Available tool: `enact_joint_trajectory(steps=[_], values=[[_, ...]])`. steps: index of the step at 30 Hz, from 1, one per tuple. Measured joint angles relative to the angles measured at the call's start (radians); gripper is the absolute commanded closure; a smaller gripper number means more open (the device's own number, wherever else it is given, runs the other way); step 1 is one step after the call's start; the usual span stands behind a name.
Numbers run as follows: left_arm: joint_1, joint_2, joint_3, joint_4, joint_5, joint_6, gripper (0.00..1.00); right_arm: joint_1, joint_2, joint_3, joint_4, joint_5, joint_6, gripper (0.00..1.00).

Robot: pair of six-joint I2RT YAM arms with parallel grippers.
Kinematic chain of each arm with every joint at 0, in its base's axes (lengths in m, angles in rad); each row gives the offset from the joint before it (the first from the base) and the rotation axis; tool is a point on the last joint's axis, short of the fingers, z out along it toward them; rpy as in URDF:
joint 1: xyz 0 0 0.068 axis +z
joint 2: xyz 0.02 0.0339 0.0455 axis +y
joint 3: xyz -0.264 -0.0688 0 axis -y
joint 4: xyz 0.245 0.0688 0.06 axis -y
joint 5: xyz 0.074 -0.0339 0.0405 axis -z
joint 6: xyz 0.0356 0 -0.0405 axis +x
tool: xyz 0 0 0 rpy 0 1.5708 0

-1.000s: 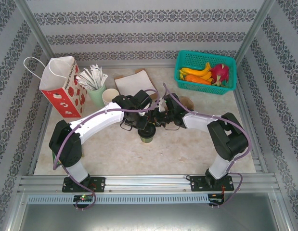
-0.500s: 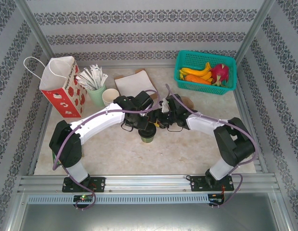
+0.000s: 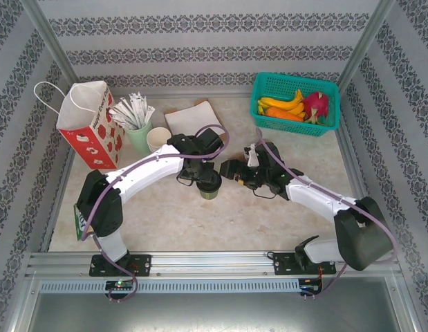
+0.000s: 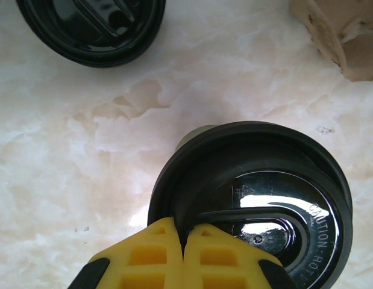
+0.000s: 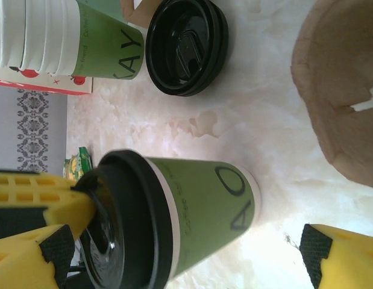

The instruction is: Pack the takeout coffee

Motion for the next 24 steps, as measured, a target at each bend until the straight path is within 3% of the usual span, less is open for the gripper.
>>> enact_joint_trajectory(steps=[13,24], values=[[0.0,0.018,0.021,-0.023,-0.023,-0.039,1.0,0.018,-0.035,-0.134,0.15,-0.073,-0.058,0.21],[0.0,0.019,0.022,-0.023,-0.023,-0.039,1.0,0.058,0.06,-0.134,0.224,-0.122,-0.091,0.24]])
